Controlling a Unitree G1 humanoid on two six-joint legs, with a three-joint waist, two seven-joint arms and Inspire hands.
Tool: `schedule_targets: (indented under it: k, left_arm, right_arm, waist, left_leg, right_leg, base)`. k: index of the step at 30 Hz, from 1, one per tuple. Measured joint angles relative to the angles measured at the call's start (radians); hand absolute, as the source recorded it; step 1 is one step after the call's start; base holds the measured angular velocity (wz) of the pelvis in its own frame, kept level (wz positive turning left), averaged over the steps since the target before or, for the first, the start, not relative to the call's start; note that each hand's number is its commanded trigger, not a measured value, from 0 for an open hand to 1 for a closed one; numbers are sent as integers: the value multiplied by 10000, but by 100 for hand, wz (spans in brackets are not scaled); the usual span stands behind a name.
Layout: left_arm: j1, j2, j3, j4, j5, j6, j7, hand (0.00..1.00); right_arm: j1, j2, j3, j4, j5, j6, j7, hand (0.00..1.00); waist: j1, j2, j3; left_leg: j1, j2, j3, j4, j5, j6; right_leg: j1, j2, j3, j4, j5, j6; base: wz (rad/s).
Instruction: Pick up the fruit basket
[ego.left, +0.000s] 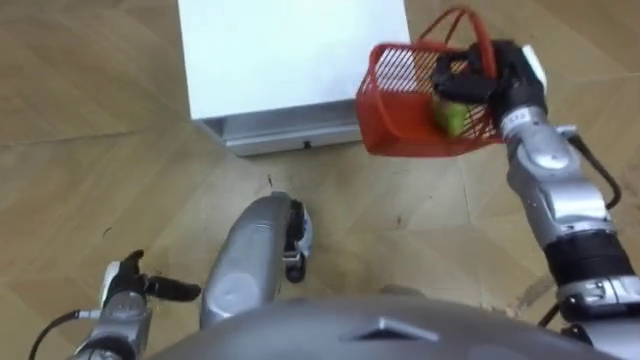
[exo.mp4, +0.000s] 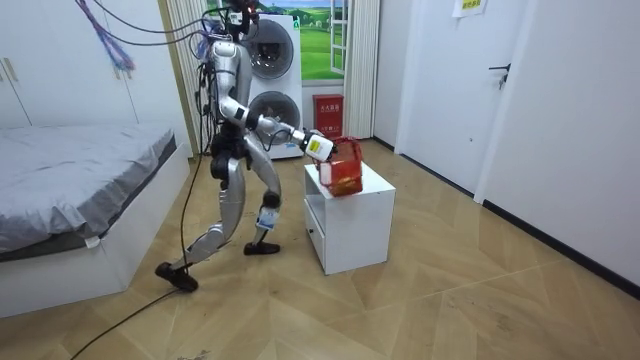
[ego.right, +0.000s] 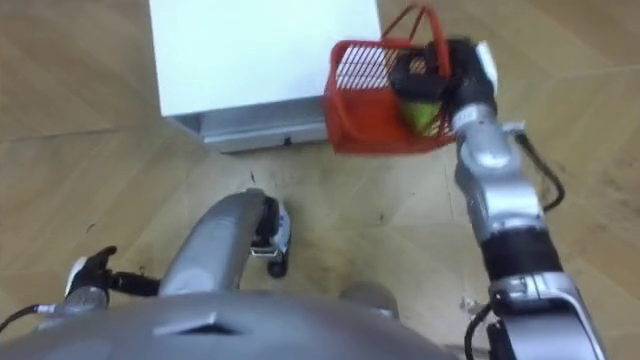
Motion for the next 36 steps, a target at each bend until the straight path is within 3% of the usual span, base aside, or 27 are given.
schedule_targets:
  k: [1,3,4,5,6,8,9,10,12,13,14,15,16,17,18,21,27,31,35,36]
  left_arm:
    - [6,-36,24,-39,-4,103,12,0]
    - [110,-127,57,-201,-22,324,18,0]
    - [129,-128,58,-241,-42,348,17,0]
    - [138,-88,59,-485,-180,451,26,0]
    - [66,-29,37,-730,-212,493,62,0]
    - [-112,24,-9,-871,-256,497,184,0]
    - [-279,-26,-28,-881,-232,465,196,0]
    - [-305,-68,-36,-918,-231,455,191,0]
    - [-342,-142,-59,-1034,-280,356,202,0]
    - [-334,-149,-118,-1075,-329,340,209,0]
    - [-290,-181,-161,-1180,-383,315,209,0]
    - [-259,-229,-159,-1252,-367,309,207,0]
    - [-272,-261,-154,-1252,-365,304,200,0]
    - [-212,-354,-160,-1260,-367,294,180,0]
    - [-66,-371,-151,-1254,-361,288,151,0]
    - [13,-390,-123,-1226,-371,293,85,0]
    - [262,-536,-117,-1230,-326,242,-69,0]
    - [297,-533,-120,-1239,-319,240,-76,0]
    - [383,-518,-82,-1241,-16,234,-137,0]
    - [357,-488,-95,-1246,91,232,-263,0]
  right_arm:
    - [0,46,7,-54,-13,-84,20,100]
    - [17,307,19,-126,-9,-192,111,100]
    - [16,340,38,-126,-8,-192,129,100]
    - [28,364,74,-123,10,-192,182,100]
    - [22,381,82,-120,-12,-192,212,100]
    - [155,391,291,-104,-78,-180,291,100]
    - [383,392,428,-97,-281,-166,416,100]
    - [452,395,499,-95,-367,-144,451,100]
    - [495,402,678,-103,-362,-51,513,100]
    - [504,402,682,-103,-330,-21,512,100]
    - [526,398,681,-103,-296,0,478,100]
    - [555,386,668,-102,-295,0,460,100]
    - [567,363,668,-98,-298,-2,469,100]
    - [610,347,663,-98,-327,3,455,100]
    - [611,366,701,-109,-415,0,458,100]
    - [624,376,753,-116,-576,-3,487,100]
    - [621,377,942,-114,-767,-3,696,100]
    - [610,385,1416,-114,-668,-3,761,100]
    - [500,398,1725,-54,-693,-6,905,100]
    - [465,472,1844,179,-692,-63,881,100]
  waist:
    - [-82,47,3]
    - [-117,163,-53]
    - [-127,204,-75]
    - [-194,257,-104]
    - [-154,300,-130]
    - [-126,330,-124]
    - [-85,441,-123]
    - [-93,512,-129]
    - [-275,584,-132]
    - [-305,592,-130]
    - [-329,564,-139]
    - [-336,507,-179]
    - [-340,490,-192]
    - [-307,594,-318]
    - [-286,647,-333]
    - [-291,618,-330]
    - [-86,582,-322]
    - [-20,530,-315]
    - [213,337,-224]
    - [183,57,-50]
  left_leg:
    - [117,-19,-4,-112,-2,4]
    - [678,-225,32,-688,66,120]
    - [820,-286,-15,-824,83,149]
    - [1119,-425,-153,-1122,145,198]
    - [1396,-492,-301,-1408,187,223]
    - [1939,-586,-580,-1870,286,204]
    - [2416,-582,-793,-2215,339,150]
    - [2639,-547,-915,-2381,361,121]
    - [3370,-426,-1294,-3064,515,-51]
    - [3539,-372,-1382,-3211,550,-107]
    - [3799,-288,-1547,-3475,612,-215]
    - [3974,-216,-1609,-3637,620,-320]
    - [4043,-168,-1645,-3670,602,-402]
    - [4165,3,-1642,-3798,648,-590]
    - [4358,218,-1584,-4144,761,-758]
    - [4985,567,-1318,-5167,1011,-950]
    - [5691,721,-1310,-6297,1333,-1088]
    - [5701,778,-1436,-6315,1335,-1090]
    - [5459,790,-1583,-6005,1330,-1096]
    - [4814,602,-1439,-5080,1143,-1183]
  right_leg:
    - [-9,5,11,98,233,-43]
    - [-410,-118,143,1063,1618,-209]
    - [-514,-122,171,1312,2101,-207]
    - [-747,-143,214,1754,3141,-131]
    - [-1075,-133,262,2230,3758,-24]
    - [-1799,-4,352,3131,2747,-208]
    - [-2196,176,348,3324,1890,-159]
    - [-2371,287,361,3213,1544,-150]
    - [-3073,519,354,1936,575,-97]
    - [-3163,577,338,1346,420,-117]
    - [-3286,655,336,-67,263,-177]
    - [-3211,679,267,-1718,419,-163]
    - [-3098,718,214,-2161,495,-180]
    - [-2733,929,-35,-2676,692,-327]
    - [-2365,1149,-211,-3197,891,-444]
    - [-1664,1526,-445,-4208,1141,-611]
    - [-963,1754,-652,-5265,1345,-712]
    - [-847,1835,-725,-5436,1386,-756]
    - [-683,1799,-614,-5764,1525,-830]
    - [-478,1581,31,-6017,1643,-873]
  base:
    - [9]
    - [21]
    - [32]
    - [34]
    - [34]
    - [29]
    - [30]
    - [33]
    - [32]
    - [29]
    - [31]
    - [29]
    - [24]
    - [13]
    - [18]
    - [17]
    - [3]
    - [6]
    - [8]
    - [79]
